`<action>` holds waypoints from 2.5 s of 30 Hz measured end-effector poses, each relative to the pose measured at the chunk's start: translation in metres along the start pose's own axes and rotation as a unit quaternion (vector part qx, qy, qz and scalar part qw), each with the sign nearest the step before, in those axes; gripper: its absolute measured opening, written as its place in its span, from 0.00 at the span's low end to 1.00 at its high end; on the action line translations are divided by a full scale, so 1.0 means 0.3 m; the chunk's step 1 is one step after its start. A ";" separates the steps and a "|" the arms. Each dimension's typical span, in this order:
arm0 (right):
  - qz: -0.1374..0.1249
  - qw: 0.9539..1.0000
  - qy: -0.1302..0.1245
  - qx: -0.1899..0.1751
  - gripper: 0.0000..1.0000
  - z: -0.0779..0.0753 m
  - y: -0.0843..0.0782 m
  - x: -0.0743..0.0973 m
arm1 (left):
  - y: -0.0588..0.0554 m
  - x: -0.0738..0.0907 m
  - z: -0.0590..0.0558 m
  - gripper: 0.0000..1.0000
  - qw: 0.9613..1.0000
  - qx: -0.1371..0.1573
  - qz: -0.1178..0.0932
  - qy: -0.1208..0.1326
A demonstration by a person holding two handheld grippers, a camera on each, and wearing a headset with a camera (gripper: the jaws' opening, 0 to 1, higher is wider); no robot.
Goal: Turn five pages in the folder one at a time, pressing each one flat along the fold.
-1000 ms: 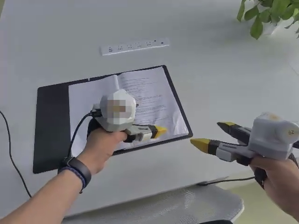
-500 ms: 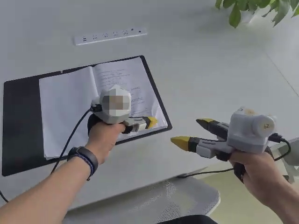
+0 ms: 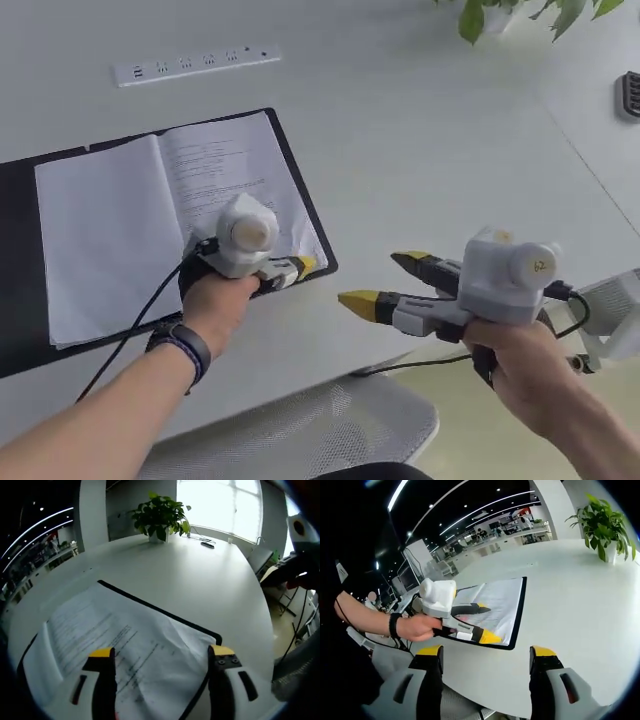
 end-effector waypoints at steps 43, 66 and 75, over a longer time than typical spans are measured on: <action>0.001 0.999 0.034 0.011 0.61 -0.020 0.078 -0.103 | 0.001 0.052 -0.002 0.55 1.000 0.003 -0.013 -0.017; 0.000 0.999 0.039 0.005 0.59 -0.028 0.076 -0.115 | -0.001 0.011 0.007 0.31 0.999 -0.027 -0.026 -0.009; -0.001 0.999 0.045 0.011 0.59 -0.038 0.098 -0.138 | -0.003 0.006 0.014 0.17 0.998 -0.043 -0.037 -0.004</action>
Point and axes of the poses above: the centre of the closed fingertips' face, and the gripper's own axes: x roughly backward along the fingers, z roughly to its left, y roughly out of its top, the point moved 6 cm from there along x, roughly backward along the fingers, and after that the axes turned 8 degrees about z, right-handed, at the moved point
